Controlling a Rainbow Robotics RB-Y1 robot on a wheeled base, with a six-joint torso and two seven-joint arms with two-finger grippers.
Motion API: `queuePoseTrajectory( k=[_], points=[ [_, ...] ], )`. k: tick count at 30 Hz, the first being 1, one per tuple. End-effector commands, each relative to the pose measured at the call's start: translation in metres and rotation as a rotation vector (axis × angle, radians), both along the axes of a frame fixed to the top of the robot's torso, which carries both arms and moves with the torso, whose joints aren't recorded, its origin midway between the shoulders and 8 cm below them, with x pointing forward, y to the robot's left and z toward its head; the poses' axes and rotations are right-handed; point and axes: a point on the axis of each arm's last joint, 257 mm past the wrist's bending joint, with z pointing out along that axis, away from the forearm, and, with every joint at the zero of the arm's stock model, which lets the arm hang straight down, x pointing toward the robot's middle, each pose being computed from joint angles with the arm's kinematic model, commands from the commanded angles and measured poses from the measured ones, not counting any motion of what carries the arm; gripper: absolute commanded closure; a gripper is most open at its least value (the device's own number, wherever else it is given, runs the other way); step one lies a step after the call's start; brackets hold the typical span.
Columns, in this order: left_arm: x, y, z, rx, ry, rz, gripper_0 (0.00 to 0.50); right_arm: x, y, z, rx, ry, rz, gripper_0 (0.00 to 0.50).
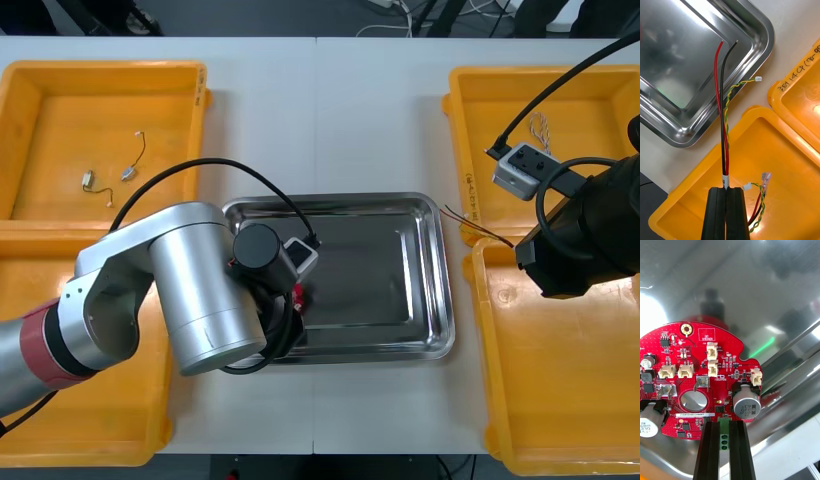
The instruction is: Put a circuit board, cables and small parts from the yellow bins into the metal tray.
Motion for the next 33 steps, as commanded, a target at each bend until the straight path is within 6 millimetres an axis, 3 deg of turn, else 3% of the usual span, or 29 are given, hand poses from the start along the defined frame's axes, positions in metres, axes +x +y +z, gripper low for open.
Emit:
queuePoseTrajectory(
  k=[1, 33],
  points=[
    [0.009, -0.027, 0.01, -0.034, -0.044, -0.041, 0.5, 0.003, 0.009, 0.01, 0.001, -0.033, 0.016, 0.5],
    [0.01, -0.027, -0.008, -0.024, -0.026, -0.064, 0.5, 0.003, 0.009, 0.009, 0.006, -0.026, 0.006, 0.5]
  ],
)
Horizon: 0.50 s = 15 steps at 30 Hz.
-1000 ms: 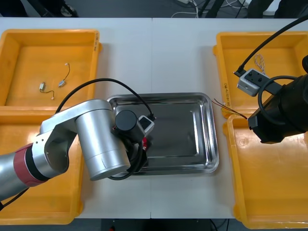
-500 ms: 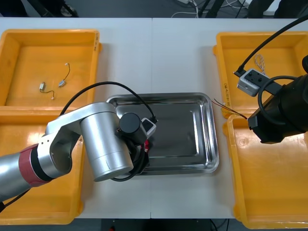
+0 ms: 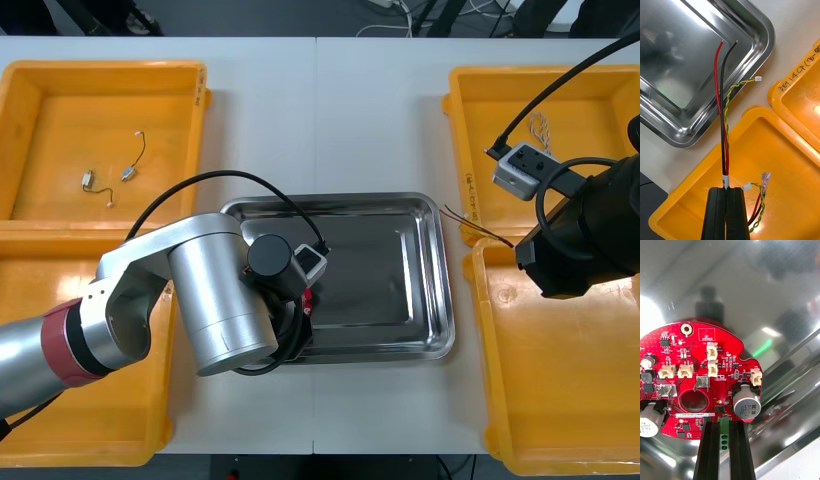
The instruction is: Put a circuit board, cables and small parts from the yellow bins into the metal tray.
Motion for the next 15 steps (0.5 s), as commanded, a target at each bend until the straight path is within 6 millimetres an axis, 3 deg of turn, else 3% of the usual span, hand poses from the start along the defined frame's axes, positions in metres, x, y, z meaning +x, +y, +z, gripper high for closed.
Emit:
queuePoseTrajectory(
  k=[1, 11, 12, 14, 15],
  points=[
    [0.005, -0.0152, 0.008, -0.008, -0.03, -0.044, 0.5, 0.0028, 0.0087, 0.008, 0.006, -0.023, 0.005, 0.5],
    [0.004, -0.014, 0.0059, -0.004, -0.028, -0.048, 0.497, 0.0022, 0.0089, 0.0071, 0.006, -0.016, 0.012, 0.5],
    [0.004, -0.014, 0.0059, -0.004, -0.028, -0.048, 0.466, 0.0022, 0.0089, 0.0071, 0.006, -0.016, 0.012, 0.5],
    [0.003, -0.0143, 0.0055, -0.005, -0.026, -0.051, 0.139, 0.0022, 0.0089, 0.0071, 0.006, -0.016, 0.012, 0.5],
    [0.0035, -0.0146, 0.0061, -0.007, -0.027, -0.049, 0.074, 0.0024, 0.0087, 0.0075, 0.007, -0.017, 0.011, 0.5]
  ],
)
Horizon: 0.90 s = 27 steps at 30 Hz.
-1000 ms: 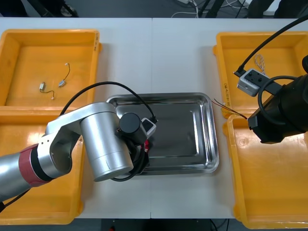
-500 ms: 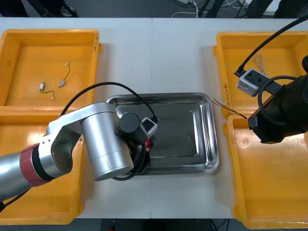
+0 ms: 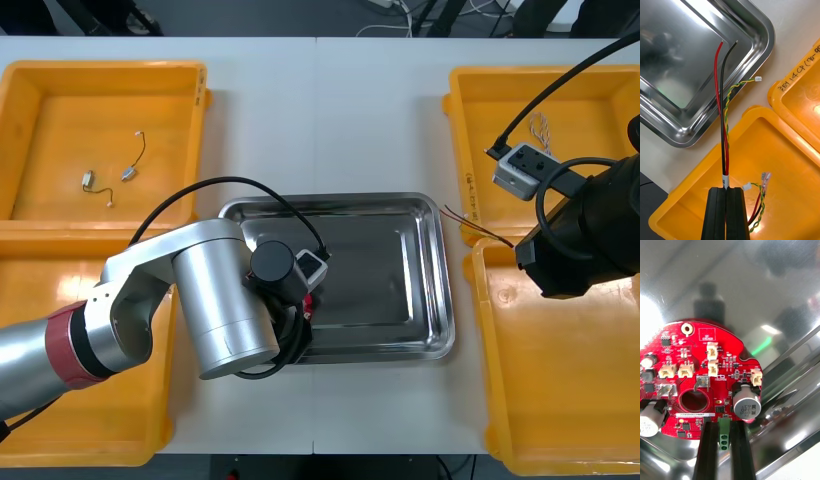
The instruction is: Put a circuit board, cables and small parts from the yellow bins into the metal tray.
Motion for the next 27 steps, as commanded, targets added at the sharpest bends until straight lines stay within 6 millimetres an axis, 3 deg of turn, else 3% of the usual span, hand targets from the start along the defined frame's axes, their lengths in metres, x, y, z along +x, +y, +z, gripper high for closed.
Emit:
queuePoseTrajectory(
  k=[1, 2, 15, 21, 27],
  points=[
    [0.006, -0.015, 0.014, -0.017, -0.036, -0.043, 0.023, 0.002, 0.009, 0.007, 0.006, -0.017, 0.013, 0.5],
    [0.006, -0.015, 0.013, -0.016, -0.035, -0.042, 0.0, 0.002, 0.009, 0.008, 0.006, -0.018, 0.012, 0.5],
    [0.009, -0.016, 0.02, -0.02, -0.047, -0.042, 0.0, 0.002, 0.009, 0.007, 0.007, -0.015, 0.017, 0.5],
    [0.017, -0.013, 0.049, -0.063, -0.027, -0.001, 0.0, 0.001, 0.01, 0.007, 0.007, -0.014, 0.019, 0.5],
    [0.021, 0.004, 0.089, -0.064, -0.015, 0.045, 0.0, -0.002, 0.015, 0.003, 0.009, -0.001, 0.041, 0.5]
  ],
)
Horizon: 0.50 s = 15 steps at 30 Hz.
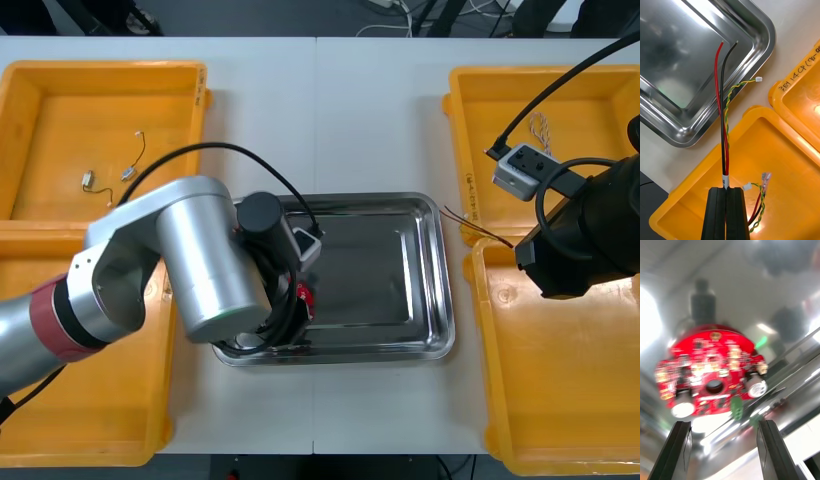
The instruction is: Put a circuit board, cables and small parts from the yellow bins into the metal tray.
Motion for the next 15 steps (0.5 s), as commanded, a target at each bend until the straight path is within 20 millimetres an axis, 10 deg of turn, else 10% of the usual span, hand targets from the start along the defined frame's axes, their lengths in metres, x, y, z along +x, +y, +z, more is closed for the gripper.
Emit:
queuePoseTrajectory(
  k=[1, 15],
  points=[
    [0.017, 0.001, 0.056, -0.035, -0.066, 0.006, 0.0, -0.002, 0.016, 0.003, 0.008, -0.003, 0.043, 0.5],
    [0.051, 0.058, 0.123, -0.071, -0.101, 0.124, 0.0, -0.004, 0.072, -0.02, -0.06, 0.017, 0.194, 0.5]
  ],
)
